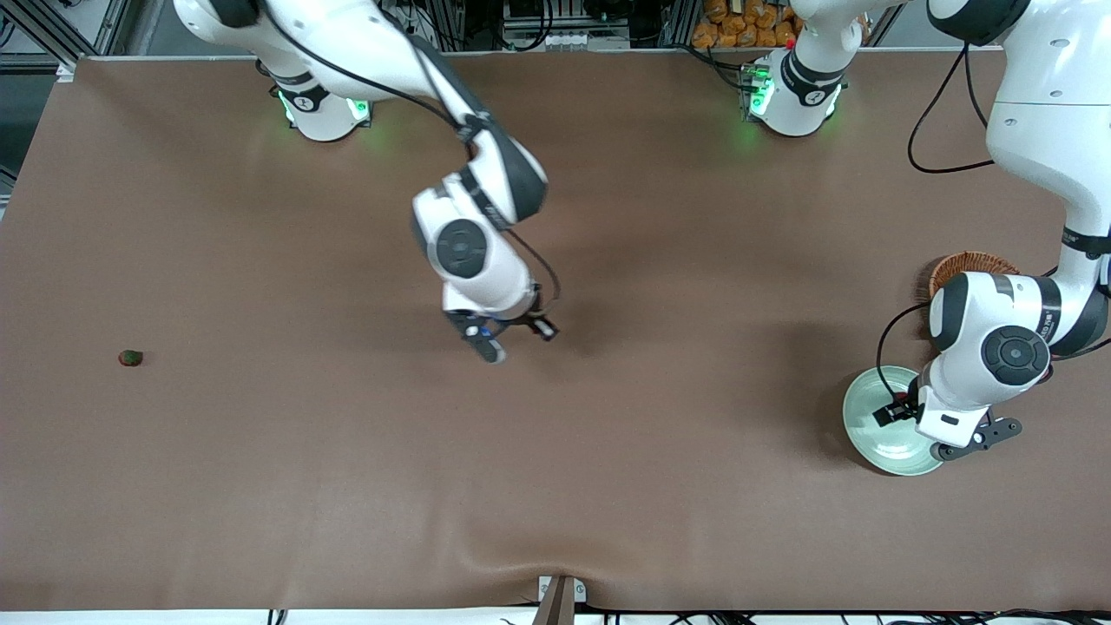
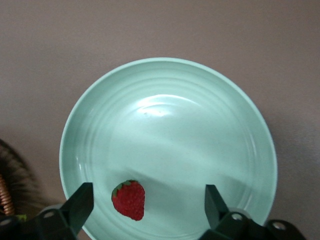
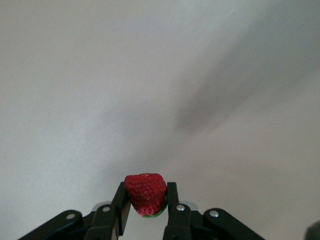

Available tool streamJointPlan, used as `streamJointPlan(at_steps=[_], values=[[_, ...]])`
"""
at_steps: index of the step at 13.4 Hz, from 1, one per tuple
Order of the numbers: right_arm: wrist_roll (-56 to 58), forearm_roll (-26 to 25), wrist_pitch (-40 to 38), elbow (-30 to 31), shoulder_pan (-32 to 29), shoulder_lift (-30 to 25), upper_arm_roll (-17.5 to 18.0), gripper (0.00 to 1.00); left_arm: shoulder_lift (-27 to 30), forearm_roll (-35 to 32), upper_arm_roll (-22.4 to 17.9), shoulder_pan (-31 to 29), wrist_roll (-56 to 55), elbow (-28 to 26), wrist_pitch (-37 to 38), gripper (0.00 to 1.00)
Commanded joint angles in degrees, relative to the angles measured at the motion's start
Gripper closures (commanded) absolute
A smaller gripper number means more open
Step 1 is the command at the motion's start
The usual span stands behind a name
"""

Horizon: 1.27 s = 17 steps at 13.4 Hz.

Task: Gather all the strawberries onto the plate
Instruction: 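Drop the strawberry onto the plate while the right gripper sets another mid-table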

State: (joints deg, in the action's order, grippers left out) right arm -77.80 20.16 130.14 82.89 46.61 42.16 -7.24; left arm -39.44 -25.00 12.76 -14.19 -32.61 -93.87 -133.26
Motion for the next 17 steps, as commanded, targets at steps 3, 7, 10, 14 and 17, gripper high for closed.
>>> streamJointPlan(at_steps=[3, 7, 10, 14, 17], values=[[-6.5, 0.8, 3.0, -7.3, 3.2, 7.7, -0.8, 1.00, 1.6, -1.5, 1.3, 1.9, -0.4, -0.3, 0.1, 0.00], [-10.6, 0.8, 6.8, -10.8, 4.1, 11.3, -0.8, 0.94, 2.2, -1.5, 2.6, 2.3, -0.9, -0.8, 0.2, 0.00], [-10.6, 0.1, 6.4, -10.6, 4.4, 11.4, -0.8, 0.00, 2.8, -1.5, 3.3, 2.3, -1.0, -0.9, 0.3, 0.00], [-10.2, -0.8, -1.9, -11.0, 3.8, 9.2, -1.6, 0.00, 3.1, -1.4, 4.7, 2.4, -2.6, -1.6, 0.4, 0.00], [-9.8, -0.7, -14.8, -16.6, 0.3, 8.5, -2.0, 0.00, 3.5, -1.4, 7.5, 2.2, -4.1, -1.9, 0.4, 0.00]])
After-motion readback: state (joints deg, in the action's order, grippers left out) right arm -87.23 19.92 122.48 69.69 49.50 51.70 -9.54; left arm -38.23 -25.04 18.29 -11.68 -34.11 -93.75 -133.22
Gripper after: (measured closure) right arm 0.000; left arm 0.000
